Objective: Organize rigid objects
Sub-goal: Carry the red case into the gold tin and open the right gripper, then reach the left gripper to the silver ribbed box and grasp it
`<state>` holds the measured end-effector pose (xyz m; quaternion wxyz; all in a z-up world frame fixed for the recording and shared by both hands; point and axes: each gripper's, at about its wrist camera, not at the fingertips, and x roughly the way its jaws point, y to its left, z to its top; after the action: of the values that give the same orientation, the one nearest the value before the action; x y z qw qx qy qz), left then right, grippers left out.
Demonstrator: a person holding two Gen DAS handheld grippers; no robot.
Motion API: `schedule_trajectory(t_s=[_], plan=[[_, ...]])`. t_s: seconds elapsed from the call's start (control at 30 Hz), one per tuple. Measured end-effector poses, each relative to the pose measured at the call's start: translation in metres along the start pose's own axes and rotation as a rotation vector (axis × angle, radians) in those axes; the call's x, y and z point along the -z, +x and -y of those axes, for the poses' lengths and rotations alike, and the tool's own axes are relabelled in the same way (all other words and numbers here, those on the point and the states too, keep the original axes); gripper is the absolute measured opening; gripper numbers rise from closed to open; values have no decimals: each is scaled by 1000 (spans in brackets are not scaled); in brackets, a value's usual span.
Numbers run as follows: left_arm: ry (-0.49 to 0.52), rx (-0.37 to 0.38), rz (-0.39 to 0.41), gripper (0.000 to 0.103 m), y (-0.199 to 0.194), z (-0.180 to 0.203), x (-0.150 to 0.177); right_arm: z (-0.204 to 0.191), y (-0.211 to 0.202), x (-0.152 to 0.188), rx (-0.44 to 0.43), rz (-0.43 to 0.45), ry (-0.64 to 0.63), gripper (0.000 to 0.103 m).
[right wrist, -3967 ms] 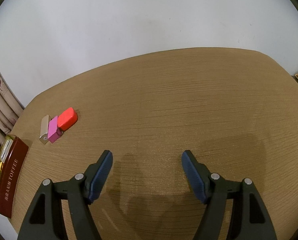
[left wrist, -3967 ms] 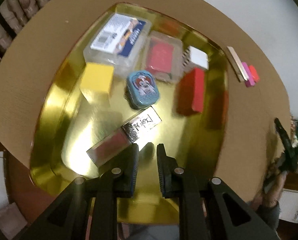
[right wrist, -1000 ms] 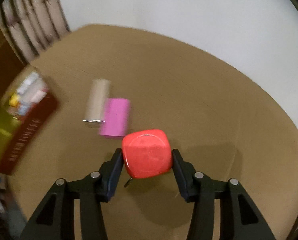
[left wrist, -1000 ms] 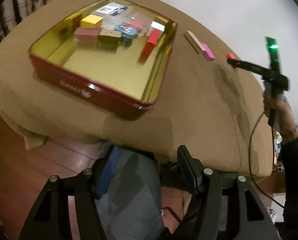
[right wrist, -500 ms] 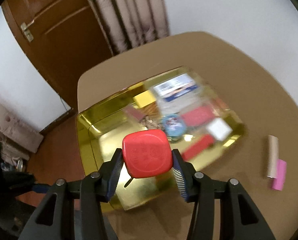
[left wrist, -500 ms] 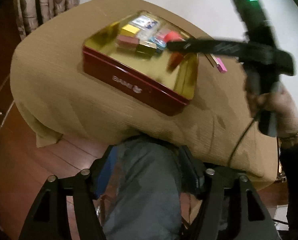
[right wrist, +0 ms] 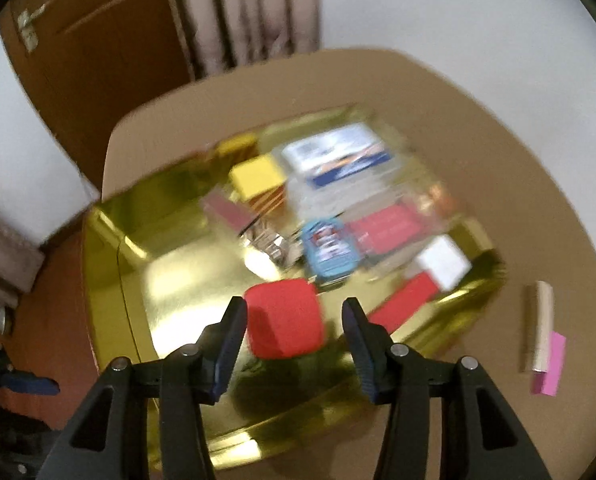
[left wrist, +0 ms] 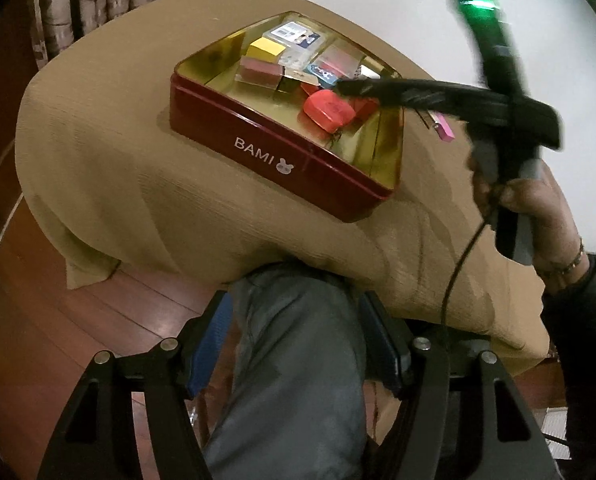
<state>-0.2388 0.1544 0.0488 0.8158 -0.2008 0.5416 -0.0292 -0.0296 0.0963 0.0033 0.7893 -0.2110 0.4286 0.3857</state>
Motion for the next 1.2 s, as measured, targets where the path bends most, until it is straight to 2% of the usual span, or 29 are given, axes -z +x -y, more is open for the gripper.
schedule_trajectory(t_s=[0.1,0.13,0.17,0.2,0.27,0.37,0.43,0.5,0.6,0.7,0.73,0.87,1.0,1.1,1.2], plan=[[18,-9,16,61,-2,6,0,35,-50,23,-8,175,125,52],[26,-8,21,61,-3,8,0,51,-64,35,34,219,168,55],[39,-7,27,61,-5,12,0,64,-71,49,114,253,211,62],[52,-6,30,61,-6,16,1,87,-82,73,240,277,266,65],[95,-4,33,61,-8,28,1,124,-87,115,408,248,337,66],[169,-2,41,61,-9,54,-5,178,-85,175,567,147,422,66],[211,22,45,61,-10,77,-14,201,-89,206,648,104,460,66],[230,48,42,61,-8,97,-26,217,-91,232,678,82,497,66],[217,112,37,62,1,130,-57,235,-107,255,609,145,605,66],[216,135,47,62,17,169,-99,255,-111,266,547,129,693,67],[220,146,61,62,23,181,-113,256,-114,268,532,155,709,67],[141,89,75,62,66,220,-175,263,-123,276,483,186,729,73],[20,24,-11,60,129,230,-221,277,-136,293,416,238,758,74],[-52,-9,-36,57,158,225,-238,283,-145,300,364,287,784,74],[-86,-48,-44,57,179,223,-252,262,-145,295,330,319,793,74]])
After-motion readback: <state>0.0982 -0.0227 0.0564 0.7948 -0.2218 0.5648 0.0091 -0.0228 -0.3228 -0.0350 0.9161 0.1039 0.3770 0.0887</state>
